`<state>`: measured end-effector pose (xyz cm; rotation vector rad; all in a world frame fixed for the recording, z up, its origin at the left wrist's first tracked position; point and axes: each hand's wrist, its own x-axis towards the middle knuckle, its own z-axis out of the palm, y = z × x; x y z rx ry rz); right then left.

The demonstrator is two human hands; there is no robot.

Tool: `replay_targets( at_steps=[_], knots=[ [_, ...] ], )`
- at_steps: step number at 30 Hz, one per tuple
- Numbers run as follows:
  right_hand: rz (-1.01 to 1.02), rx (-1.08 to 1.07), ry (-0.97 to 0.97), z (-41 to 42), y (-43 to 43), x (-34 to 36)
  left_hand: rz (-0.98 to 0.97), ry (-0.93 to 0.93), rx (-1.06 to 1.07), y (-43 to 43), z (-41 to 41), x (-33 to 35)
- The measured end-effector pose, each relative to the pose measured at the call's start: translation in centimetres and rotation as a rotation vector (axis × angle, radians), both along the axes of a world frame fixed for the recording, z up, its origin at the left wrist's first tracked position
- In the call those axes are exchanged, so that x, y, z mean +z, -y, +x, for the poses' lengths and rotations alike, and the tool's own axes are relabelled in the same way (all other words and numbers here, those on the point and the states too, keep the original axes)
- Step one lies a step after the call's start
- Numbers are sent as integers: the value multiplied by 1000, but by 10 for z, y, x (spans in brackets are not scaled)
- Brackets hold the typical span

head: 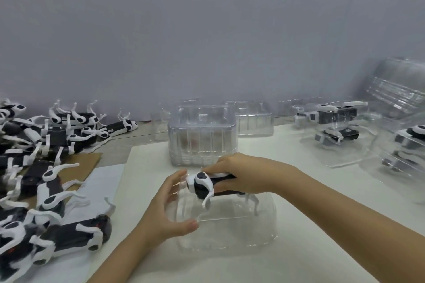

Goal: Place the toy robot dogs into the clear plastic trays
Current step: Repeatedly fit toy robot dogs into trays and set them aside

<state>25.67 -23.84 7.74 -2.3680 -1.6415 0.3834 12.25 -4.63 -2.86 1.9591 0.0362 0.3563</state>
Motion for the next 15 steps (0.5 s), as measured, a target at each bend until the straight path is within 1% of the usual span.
replay_targets(
  at_steps=[7,15],
  knots=[
    [25,24,15,-1,2,-5,21,-14,45,4,-3,3],
    [48,20,-54,6,5,-10,54,-12,90,8,-5,5]
  ],
)
